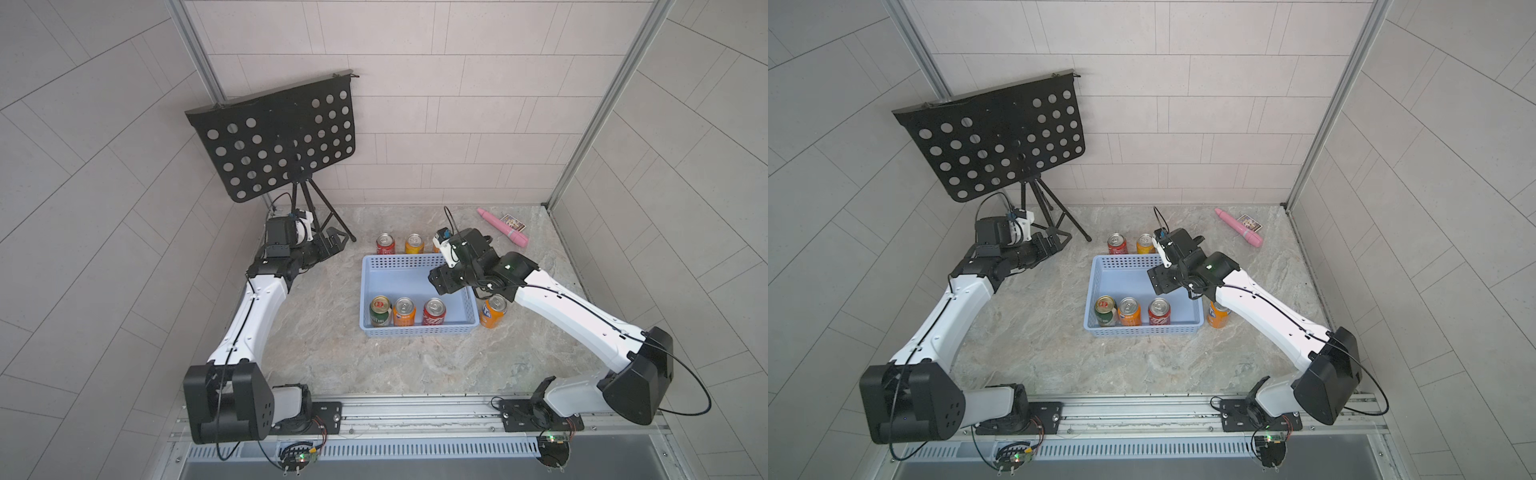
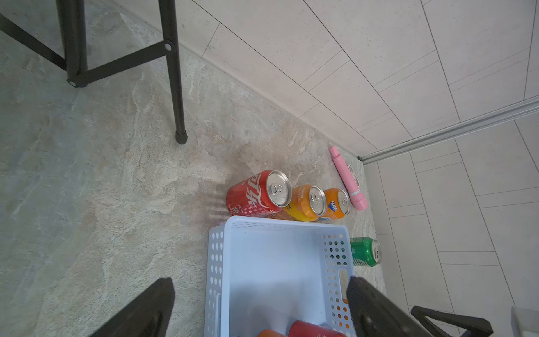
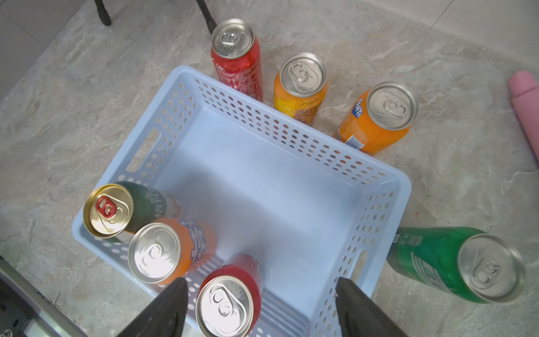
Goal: Take out the drinks from the basket
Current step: Pick up the drink from the basket.
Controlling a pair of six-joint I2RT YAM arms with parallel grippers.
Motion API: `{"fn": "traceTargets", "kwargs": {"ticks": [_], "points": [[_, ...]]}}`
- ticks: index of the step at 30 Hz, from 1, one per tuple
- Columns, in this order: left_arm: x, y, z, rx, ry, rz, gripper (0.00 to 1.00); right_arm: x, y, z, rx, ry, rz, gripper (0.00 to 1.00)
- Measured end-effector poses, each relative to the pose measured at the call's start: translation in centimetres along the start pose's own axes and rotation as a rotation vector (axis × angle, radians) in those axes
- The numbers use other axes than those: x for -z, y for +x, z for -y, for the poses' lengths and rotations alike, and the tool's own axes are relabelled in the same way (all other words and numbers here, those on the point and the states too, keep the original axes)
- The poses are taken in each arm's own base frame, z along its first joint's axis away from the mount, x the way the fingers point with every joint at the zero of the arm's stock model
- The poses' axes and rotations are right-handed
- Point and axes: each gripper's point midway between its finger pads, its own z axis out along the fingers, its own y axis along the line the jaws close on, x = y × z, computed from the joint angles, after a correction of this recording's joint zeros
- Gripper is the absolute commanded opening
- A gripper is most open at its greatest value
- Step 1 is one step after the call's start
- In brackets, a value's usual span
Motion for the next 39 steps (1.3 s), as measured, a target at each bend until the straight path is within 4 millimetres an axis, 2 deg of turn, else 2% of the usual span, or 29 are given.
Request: {"fn": "traceTargets", "kwargs": {"ticks": [4, 10, 20, 31, 39], "points": [[-0.2, 0.1, -0.3, 0.006, -0.011, -0.006, 1.00, -0.7, 1.5, -0.9, 0.008, -0.041, -0.058, 0.84], [-0.2, 0.2, -0.5, 0.009, -0.024, -0.006, 1.00, -2.9, 3.6, -2.3, 0.029, -0.075, -0.159, 0.84], [-0.2, 0.3, -0.6, 0.012, -0.026, -0.011, 1.00, -5.2, 6.0, -2.6, 0.029, -0.068, -0.270, 0.83], [-0.3, 0.4, -0.7, 0.015, -0.026, -0.014, 1.00, -5.4, 7.4, -2.7, 0.029, -0.058, -0.321, 0.82], [-0.5, 0.6, -0.7, 0.022, -0.021, -0.027, 1.00, -6.4, 9.7, -3.0, 0.039, -0.047, -0.399, 0.81]]}}
